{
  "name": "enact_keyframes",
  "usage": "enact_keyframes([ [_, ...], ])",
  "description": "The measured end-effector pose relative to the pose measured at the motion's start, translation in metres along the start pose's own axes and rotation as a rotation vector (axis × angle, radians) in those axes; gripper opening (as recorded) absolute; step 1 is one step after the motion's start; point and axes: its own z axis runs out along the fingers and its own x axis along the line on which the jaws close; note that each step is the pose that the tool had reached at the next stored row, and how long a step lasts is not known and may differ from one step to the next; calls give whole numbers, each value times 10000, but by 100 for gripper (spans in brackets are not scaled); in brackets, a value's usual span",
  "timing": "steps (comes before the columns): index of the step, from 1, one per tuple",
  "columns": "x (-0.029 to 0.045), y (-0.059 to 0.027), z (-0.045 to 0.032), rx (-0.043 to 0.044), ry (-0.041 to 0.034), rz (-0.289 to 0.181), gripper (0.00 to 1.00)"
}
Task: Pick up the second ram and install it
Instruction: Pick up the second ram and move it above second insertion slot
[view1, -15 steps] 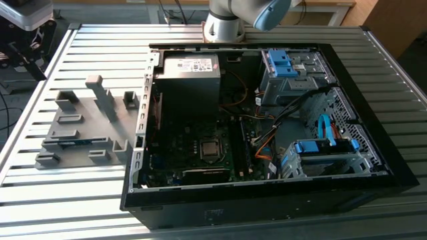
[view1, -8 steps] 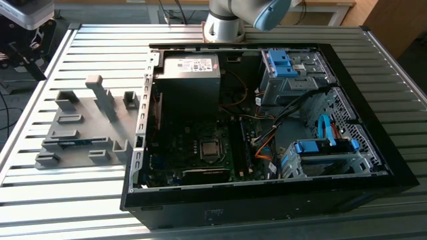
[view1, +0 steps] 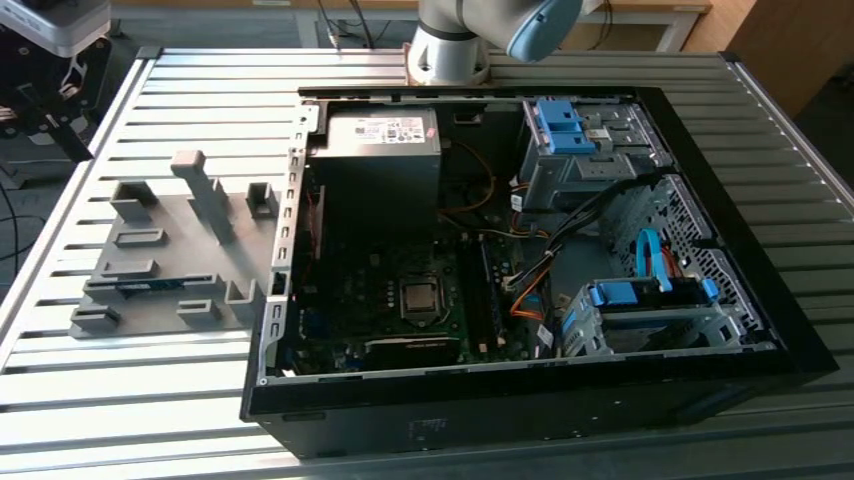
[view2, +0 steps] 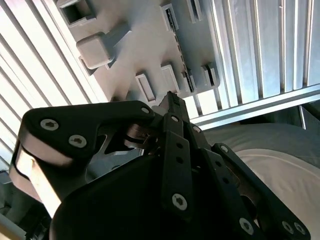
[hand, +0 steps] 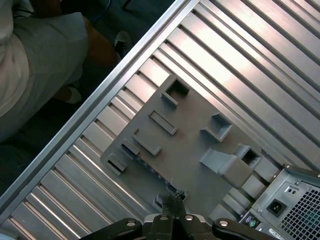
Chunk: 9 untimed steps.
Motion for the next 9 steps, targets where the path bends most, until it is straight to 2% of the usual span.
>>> enact_keyframes([
  [9,1,0,1,4,19,-498,11],
])
